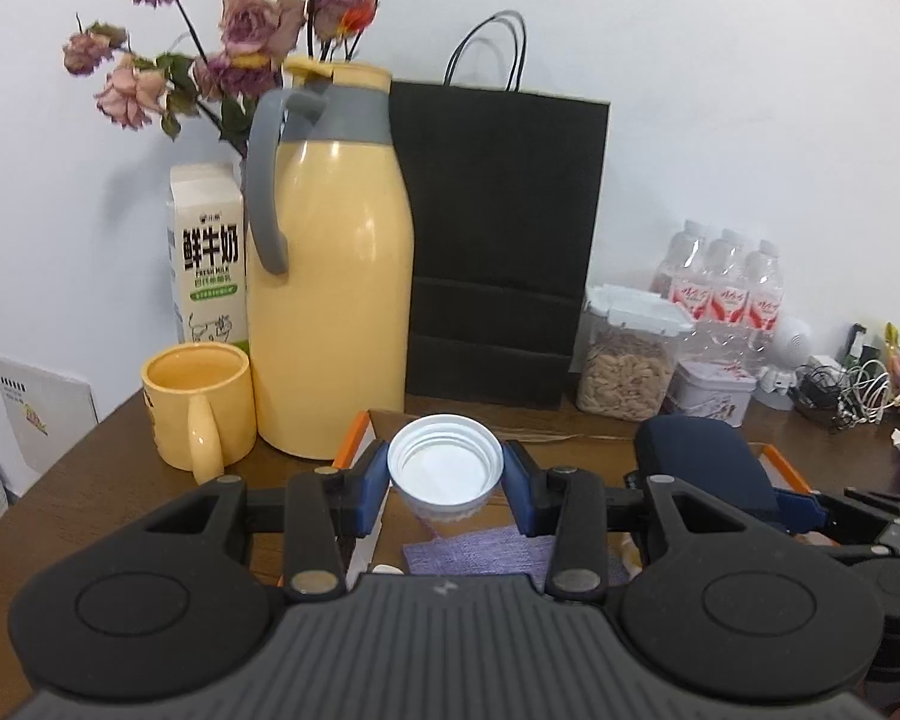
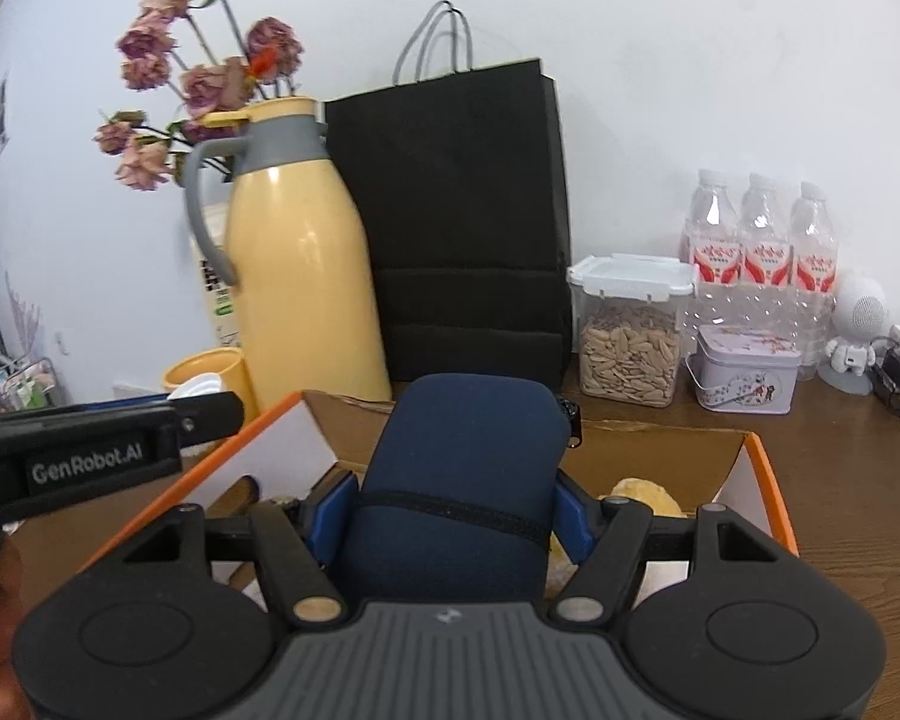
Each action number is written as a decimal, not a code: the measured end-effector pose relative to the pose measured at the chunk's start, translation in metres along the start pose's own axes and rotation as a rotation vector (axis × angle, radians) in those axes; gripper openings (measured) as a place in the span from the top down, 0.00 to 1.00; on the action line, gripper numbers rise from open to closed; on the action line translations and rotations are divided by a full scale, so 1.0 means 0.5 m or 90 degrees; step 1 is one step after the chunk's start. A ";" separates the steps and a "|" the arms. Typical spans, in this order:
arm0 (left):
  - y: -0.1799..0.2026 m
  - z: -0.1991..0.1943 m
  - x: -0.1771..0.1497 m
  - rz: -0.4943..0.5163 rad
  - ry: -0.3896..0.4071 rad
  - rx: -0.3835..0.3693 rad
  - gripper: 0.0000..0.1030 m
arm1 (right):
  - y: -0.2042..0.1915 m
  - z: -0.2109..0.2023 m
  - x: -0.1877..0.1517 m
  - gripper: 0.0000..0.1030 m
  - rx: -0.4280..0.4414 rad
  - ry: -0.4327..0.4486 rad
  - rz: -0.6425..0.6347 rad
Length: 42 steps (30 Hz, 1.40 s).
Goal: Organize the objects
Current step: 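Carry the white cap and navy case into the box and open both grippers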
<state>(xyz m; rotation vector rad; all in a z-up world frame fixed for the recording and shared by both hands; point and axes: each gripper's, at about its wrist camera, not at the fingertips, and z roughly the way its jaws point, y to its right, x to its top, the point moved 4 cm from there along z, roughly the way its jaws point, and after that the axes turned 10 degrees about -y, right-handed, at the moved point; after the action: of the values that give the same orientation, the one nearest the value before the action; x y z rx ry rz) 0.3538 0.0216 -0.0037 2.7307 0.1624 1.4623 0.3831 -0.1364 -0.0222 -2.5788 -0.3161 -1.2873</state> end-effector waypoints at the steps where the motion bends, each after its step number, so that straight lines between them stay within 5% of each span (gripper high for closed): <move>1: 0.000 0.009 -0.001 0.002 -0.005 0.001 0.60 | 0.004 0.008 -0.003 0.35 -0.002 -0.002 0.001; 8: 0.001 0.046 -0.017 0.019 -0.030 0.001 0.59 | 0.030 0.042 -0.017 0.35 0.004 -0.039 0.017; 11: -0.006 0.046 -0.022 0.013 -0.032 0.011 0.34 | 0.037 0.042 -0.024 0.33 0.010 -0.053 0.033; 14: -0.010 0.041 -0.021 0.007 -0.027 0.020 0.00 | 0.045 0.030 -0.028 0.08 -0.012 -0.045 0.038; 16: -0.011 0.037 -0.020 0.006 -0.022 0.031 0.00 | 0.047 0.021 -0.028 0.00 -0.027 -0.035 0.038; 42: -0.007 -0.068 -0.022 0.015 0.026 0.032 0.00 | 0.020 -0.070 -0.026 0.00 -0.040 -0.006 0.011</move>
<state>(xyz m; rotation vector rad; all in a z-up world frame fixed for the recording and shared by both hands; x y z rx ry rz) 0.3194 0.0234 0.0057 2.7527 0.1698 1.5408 0.3518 -0.1577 -0.0134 -2.6342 -0.2592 -1.3008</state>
